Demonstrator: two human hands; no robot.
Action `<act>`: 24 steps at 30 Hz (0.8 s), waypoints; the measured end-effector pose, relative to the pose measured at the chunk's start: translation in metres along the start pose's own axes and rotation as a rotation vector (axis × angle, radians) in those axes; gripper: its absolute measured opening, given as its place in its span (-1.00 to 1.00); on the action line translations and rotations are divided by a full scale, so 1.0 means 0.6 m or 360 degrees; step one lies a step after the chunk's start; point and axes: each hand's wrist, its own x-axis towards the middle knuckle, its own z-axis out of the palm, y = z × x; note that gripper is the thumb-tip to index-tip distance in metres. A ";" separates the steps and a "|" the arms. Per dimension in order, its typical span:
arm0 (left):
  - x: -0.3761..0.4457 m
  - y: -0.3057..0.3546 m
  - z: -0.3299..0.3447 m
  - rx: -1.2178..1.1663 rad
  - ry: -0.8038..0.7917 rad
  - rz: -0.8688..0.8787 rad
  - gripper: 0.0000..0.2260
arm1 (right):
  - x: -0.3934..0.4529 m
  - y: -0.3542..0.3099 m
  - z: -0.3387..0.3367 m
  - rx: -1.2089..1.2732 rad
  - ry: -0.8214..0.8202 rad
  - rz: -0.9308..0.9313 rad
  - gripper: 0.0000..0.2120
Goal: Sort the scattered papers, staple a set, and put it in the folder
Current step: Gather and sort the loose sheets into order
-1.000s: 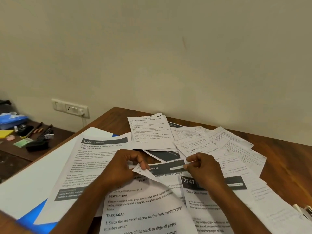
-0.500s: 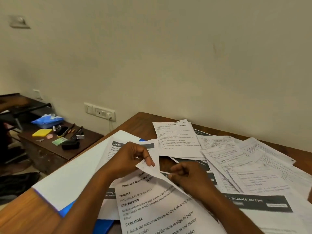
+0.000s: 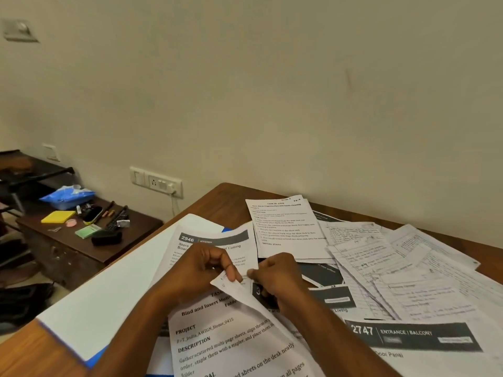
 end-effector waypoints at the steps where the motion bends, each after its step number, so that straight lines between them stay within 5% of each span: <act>1: -0.001 0.002 -0.001 -0.0024 -0.0018 0.0008 -0.78 | -0.002 0.004 -0.007 -0.0038 -0.0011 0.0002 -0.69; 13: 0.006 0.010 0.025 -0.0125 -0.0186 0.0042 -0.91 | -0.071 0.101 -0.207 -0.0500 0.0165 0.0049 -0.80; 24: 0.028 0.025 0.078 -0.0069 -0.0166 0.0069 -0.77 | -0.094 0.142 -0.272 -0.0547 0.0260 0.0038 -0.73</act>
